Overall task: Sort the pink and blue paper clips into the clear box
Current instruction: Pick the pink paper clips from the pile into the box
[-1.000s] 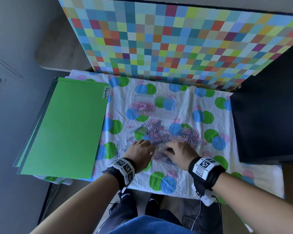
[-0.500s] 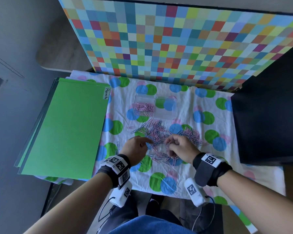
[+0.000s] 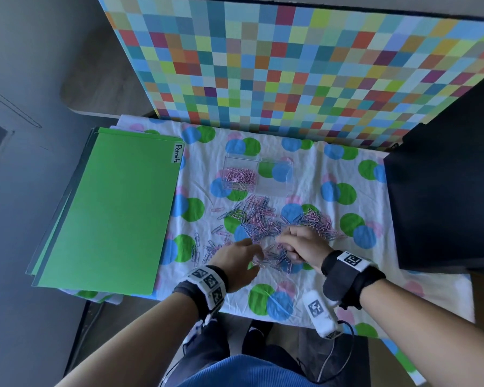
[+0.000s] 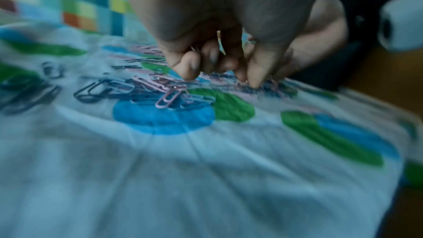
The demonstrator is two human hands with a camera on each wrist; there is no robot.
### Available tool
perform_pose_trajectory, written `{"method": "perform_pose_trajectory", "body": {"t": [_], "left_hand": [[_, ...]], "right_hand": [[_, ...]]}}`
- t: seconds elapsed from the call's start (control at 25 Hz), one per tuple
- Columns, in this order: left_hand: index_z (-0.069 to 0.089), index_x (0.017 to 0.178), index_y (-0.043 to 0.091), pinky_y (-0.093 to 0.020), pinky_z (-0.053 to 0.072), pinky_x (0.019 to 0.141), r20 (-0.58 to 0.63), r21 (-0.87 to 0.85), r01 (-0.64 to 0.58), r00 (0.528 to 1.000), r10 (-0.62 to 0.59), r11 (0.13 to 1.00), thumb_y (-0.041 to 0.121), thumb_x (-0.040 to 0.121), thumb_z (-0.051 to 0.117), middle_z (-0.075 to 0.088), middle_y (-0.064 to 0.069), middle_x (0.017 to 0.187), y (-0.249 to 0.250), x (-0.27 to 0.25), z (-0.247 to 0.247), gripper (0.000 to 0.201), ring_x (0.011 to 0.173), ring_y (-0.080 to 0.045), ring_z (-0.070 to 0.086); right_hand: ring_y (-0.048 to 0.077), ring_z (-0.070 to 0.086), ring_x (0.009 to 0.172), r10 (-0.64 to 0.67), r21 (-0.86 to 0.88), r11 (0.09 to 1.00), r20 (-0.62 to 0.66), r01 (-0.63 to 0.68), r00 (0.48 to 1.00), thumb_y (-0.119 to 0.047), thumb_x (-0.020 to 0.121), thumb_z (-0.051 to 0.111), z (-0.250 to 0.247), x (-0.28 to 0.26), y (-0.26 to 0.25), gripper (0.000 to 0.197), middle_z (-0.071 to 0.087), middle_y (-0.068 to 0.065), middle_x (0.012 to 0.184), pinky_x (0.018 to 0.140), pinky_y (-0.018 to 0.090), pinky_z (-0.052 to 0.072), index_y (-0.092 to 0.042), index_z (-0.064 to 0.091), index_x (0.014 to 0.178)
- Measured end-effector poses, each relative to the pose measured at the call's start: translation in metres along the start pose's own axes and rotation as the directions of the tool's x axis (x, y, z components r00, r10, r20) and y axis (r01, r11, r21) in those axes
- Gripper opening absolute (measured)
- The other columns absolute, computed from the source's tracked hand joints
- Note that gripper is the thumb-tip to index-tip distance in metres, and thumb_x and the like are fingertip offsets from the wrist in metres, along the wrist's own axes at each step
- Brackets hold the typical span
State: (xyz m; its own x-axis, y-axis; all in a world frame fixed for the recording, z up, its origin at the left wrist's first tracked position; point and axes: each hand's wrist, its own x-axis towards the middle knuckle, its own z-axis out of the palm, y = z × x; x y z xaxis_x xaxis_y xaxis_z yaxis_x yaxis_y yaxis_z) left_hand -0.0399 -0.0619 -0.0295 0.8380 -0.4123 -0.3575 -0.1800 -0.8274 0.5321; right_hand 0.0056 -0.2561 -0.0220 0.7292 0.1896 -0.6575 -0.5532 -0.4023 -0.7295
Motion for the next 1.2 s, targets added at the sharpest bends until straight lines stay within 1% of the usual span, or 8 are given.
{"method": "perform_pose_trajectory", "body": {"t": [0.12, 0.24, 0.4, 0.68, 0.8, 0.92, 1.0, 1.2], "left_hand": [[0.059, 0.107, 0.028, -0.03, 0.041, 0.067, 0.015, 0.191, -0.057, 0.998, 0.055, 0.98, 0.035, 0.094, 0.049, 0.053, 0.003, 0.107, 0.002, -0.003, 0.005, 0.018, 0.092, -0.02, 0.058], [0.059, 0.104, 0.022, -0.031, 0.04, 0.063, -0.009, 0.224, -0.044, 0.999, 0.047, 0.974, 0.035, 0.097, 0.043, 0.051, 0.001, 0.105, 0.002, -0.004, 0.009, 0.022, 0.089, -0.022, 0.059], [0.055, 0.104, 0.018, -0.032, 0.043, 0.061, -0.019, 0.247, -0.035, 0.999, 0.041, 0.968, 0.028, 0.099, 0.037, 0.051, -0.001, 0.104, -0.004, -0.007, 0.013, 0.021, 0.084, -0.023, 0.058], [0.061, 0.098, 0.018, -0.027, 0.044, 0.063, -0.188, -0.303, 0.197, 0.947, -0.261, 0.932, 0.014, 0.091, 0.047, 0.067, -0.002, 0.085, -0.008, -0.001, 0.005, 0.016, 0.07, -0.019, 0.058], [0.064, 0.084, 0.013, -0.024, 0.033, 0.048, 0.014, -0.785, 0.304, 0.88, -0.475, 0.54, 0.0, 0.086, 0.042, 0.057, -0.004, 0.068, -0.005, 0.012, -0.003, 0.025, 0.051, -0.015, 0.043], [0.052, 0.069, 0.009, -0.023, 0.031, 0.049, 0.193, -0.943, 0.296, 0.859, -0.475, 0.152, 0.003, 0.088, 0.041, 0.048, -0.006, 0.061, -0.004, 0.017, -0.012, 0.022, 0.049, -0.017, 0.04], [0.051, 0.065, 0.009, -0.024, 0.032, 0.049, 0.183, -0.925, 0.311, 0.867, -0.464, 0.217, 0.008, 0.087, 0.044, 0.048, -0.006, 0.059, -0.006, 0.02, -0.014, 0.022, 0.049, -0.018, 0.041], [0.064, 0.081, 0.015, -0.025, 0.044, 0.064, -0.056, -0.335, 0.243, 0.959, -0.276, 0.91, 0.02, 0.082, 0.056, 0.067, -0.005, 0.08, -0.003, 0.025, -0.002, 0.009, 0.075, -0.022, 0.061]], "right_hand": [[0.008, 0.045, 0.053, -0.254, -0.537, 0.823, -0.054, 0.187, 0.966, -0.02, 0.083, 0.066, 0.005, -0.001, 0.002, 0.006, 0.052, -0.008, 0.06, 0.058, 0.023, 0.033, -0.021, 0.063, 0.078], [0.01, 0.044, 0.064, -0.415, -0.681, 0.634, 0.101, 0.367, 0.904, -0.016, 0.085, 0.063, 0.012, 0.001, 0.001, 0.009, 0.045, -0.013, 0.07, 0.065, 0.025, 0.036, -0.017, 0.067, 0.093], [0.021, 0.058, 0.083, -0.373, -0.792, 0.488, 0.191, 0.367, 0.908, -0.023, 0.089, 0.057, 0.02, 0.009, -0.003, 0.012, 0.058, 0.001, 0.095, 0.07, 0.032, 0.049, -0.017, 0.066, 0.095], [0.017, 0.055, 0.073, -0.323, -0.842, 0.403, 0.236, 0.359, 0.916, -0.023, 0.093, 0.05, 0.019, 0.006, -0.003, 0.008, 0.043, -0.006, 0.088, 0.06, 0.029, 0.043, -0.019, 0.05, 0.086], [0.016, 0.054, 0.071, -0.325, -0.851, 0.381, 0.242, 0.361, 0.914, -0.023, 0.094, 0.049, 0.018, 0.004, -0.003, 0.009, 0.04, -0.007, 0.088, 0.058, 0.027, 0.04, -0.018, 0.052, 0.086], [0.019, 0.055, 0.069, -0.312, -0.863, 0.374, 0.228, 0.339, 0.923, -0.02, 0.093, 0.05, 0.019, 0.006, -0.004, 0.009, 0.044, -0.004, 0.089, 0.057, 0.03, 0.044, -0.016, 0.053, 0.086], [0.02, 0.056, 0.071, -0.314, -0.862, 0.379, 0.221, 0.335, 0.924, -0.017, 0.091, 0.051, 0.022, 0.007, -0.004, 0.006, 0.046, -0.002, 0.091, 0.058, 0.031, 0.046, -0.016, 0.054, 0.087], [0.024, 0.058, 0.087, -0.353, -0.834, 0.397, 0.246, 0.383, 0.903, -0.009, 0.088, 0.053, 0.026, 0.007, -0.007, 0.009, 0.052, 0.005, 0.1, 0.069, 0.031, 0.045, -0.012, 0.053, 0.096]]}}
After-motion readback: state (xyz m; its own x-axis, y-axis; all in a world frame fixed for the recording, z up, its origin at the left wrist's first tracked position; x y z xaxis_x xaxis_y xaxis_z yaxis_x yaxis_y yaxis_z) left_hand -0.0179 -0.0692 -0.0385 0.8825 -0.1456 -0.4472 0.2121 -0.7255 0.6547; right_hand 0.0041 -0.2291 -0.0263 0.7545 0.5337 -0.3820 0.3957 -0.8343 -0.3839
